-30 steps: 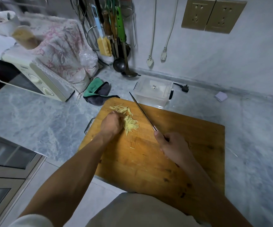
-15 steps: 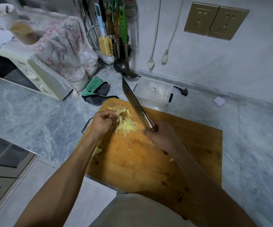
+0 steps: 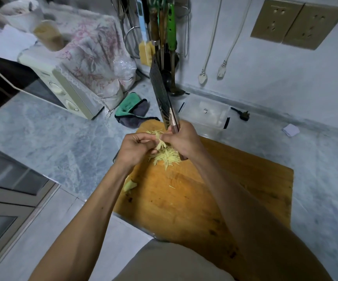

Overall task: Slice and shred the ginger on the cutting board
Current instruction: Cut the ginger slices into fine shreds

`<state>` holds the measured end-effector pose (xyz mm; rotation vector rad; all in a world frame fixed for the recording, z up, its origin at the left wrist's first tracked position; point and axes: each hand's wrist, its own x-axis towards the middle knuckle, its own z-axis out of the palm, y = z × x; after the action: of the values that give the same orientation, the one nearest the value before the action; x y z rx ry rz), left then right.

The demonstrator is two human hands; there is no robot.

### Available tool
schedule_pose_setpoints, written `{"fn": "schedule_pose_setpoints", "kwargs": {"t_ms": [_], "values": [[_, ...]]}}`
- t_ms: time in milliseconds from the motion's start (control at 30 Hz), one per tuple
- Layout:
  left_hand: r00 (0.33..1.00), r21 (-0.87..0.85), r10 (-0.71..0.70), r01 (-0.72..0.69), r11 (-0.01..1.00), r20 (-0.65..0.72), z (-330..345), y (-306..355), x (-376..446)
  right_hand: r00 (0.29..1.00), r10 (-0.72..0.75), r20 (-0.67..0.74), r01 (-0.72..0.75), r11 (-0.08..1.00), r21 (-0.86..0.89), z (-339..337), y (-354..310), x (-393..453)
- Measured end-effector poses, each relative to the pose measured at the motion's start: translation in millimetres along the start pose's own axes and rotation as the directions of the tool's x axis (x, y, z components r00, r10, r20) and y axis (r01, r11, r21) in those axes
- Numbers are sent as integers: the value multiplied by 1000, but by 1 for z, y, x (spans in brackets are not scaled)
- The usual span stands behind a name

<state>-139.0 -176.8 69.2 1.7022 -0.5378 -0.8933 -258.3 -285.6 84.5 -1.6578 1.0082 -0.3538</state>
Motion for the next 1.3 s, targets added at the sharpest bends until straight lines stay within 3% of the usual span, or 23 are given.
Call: {"fn": "schedule_pose_setpoints", "kwargs": {"t_ms": [167,400,700,900,1033,1167,1300], "values": [[1000,87,7,-8,996,11,3,7,1,999,34,40,-35,998,46,4,10,5],[995,-136,-96,98,986,22,3,8,0,997,72,39,-77,987,145,0,13,7],[995,22,-67,65,998,71,2,13,8,997,51,57,-57,992,116,-1,17,10],[997,-53,-82,83,995,3,4,12,12,996,77,50,-83,988,129,-1,18,12],[999,190,40,-34,981,-23,2,-2,27,997,72,35,-74,995,69,-3,20,12],[987,545,160,-148,825,27,1,-9,43,999,41,32,-40,998,-41,-12,18,7],[980,672,147,-197,714,131,0,-13,52,998,-9,55,18,986,-168,-27,21,-4]]}}
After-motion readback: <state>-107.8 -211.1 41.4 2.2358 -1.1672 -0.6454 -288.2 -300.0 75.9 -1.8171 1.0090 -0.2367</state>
